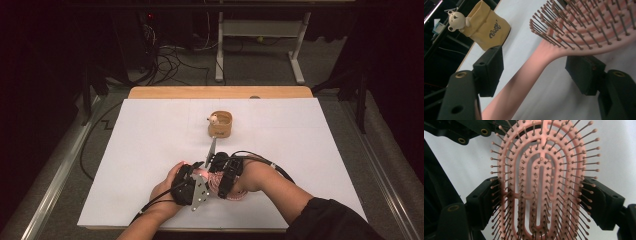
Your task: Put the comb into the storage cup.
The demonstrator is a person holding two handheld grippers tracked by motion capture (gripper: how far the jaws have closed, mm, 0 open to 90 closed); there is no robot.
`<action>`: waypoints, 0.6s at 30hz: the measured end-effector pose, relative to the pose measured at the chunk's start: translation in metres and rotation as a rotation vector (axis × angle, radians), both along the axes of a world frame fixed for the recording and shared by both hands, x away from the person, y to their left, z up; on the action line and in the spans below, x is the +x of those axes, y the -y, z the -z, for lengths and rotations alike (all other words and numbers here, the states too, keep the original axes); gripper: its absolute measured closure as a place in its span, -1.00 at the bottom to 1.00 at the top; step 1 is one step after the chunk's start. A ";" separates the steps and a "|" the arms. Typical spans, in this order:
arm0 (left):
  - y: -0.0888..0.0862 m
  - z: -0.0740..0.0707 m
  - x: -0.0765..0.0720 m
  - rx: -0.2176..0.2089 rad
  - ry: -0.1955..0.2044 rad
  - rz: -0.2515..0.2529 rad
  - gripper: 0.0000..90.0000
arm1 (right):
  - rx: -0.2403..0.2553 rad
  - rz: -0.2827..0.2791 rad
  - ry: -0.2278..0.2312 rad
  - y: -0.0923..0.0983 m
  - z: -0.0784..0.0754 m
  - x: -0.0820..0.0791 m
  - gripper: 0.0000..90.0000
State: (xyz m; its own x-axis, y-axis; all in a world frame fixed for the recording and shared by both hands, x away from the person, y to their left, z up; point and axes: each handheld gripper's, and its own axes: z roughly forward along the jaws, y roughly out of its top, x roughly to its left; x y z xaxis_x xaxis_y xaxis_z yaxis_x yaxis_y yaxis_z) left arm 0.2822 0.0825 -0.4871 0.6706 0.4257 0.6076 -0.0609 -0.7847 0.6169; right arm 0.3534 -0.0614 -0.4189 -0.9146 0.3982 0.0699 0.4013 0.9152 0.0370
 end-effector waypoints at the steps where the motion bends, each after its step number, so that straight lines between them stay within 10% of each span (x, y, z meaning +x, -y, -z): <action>1: 0.001 0.000 0.000 0.010 0.003 -0.004 -0.25 | -0.002 0.003 -0.002 0.000 0.001 0.000 -0.54; 18: 0.000 -0.002 -0.004 0.030 0.032 0.029 0.05 | -0.008 0.017 -0.006 0.001 -0.001 0.001 -0.54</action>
